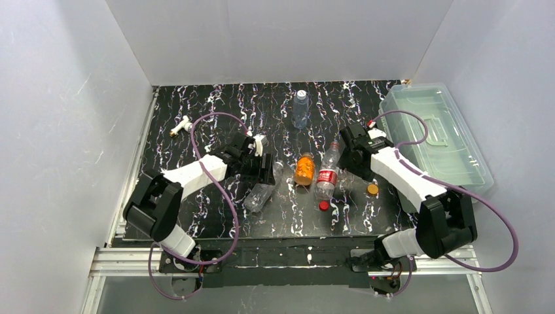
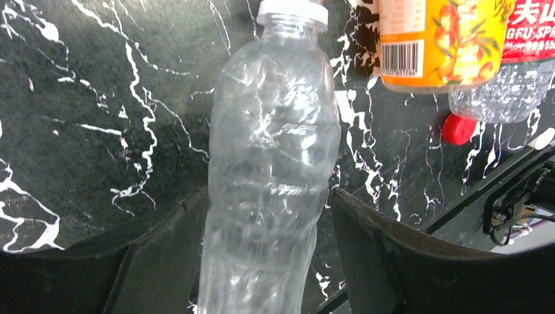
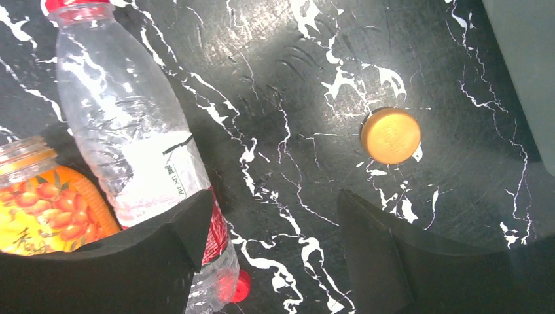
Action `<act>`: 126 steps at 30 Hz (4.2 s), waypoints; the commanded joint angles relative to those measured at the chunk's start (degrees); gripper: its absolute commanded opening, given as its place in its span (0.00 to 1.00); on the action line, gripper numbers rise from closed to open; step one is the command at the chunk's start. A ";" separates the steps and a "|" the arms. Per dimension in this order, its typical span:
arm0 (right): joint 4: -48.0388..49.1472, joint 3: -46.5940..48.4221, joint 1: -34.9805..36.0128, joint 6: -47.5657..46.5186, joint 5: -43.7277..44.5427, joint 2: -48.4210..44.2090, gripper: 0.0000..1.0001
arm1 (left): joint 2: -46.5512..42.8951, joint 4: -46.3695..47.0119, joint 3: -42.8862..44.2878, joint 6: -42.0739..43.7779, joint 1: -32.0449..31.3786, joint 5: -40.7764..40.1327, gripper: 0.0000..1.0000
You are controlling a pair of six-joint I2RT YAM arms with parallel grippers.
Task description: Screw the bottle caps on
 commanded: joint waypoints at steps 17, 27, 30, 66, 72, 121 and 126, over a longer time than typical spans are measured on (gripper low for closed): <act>15.82 8.24 1.22 -11.23 -8.57 14.77 0.94 | -1.64 -8.11 8.64 3.03 1.01 -3.62 0.94; 18.91 13.37 -4.21 -19.44 -17.34 23.70 0.88 | -5.65 -13.26 13.36 6.32 2.28 -1.57 0.96; 20.15 14.30 -5.80 -20.65 -19.43 25.46 0.88 | -5.87 -14.57 15.00 6.70 2.33 1.02 0.96; 27.98 21.55 16.72 7.12 -9.39 2.02 0.49 | -11.38 13.98 15.20 -6.91 -5.32 3.14 0.98; 30.30 21.63 17.30 10.61 -10.94 2.35 0.49 | -13.41 13.80 12.21 -5.63 -5.41 -0.75 0.98; -2.47 -6.85 17.10 -3.44 -10.18 -16.74 0.73 | -33.52 22.94 -7.10 21.96 3.69 21.94 0.45; 1.91 -12.52 20.61 -1.40 -8.67 -15.20 0.66 | -34.97 22.67 -7.55 24.45 3.60 23.40 0.45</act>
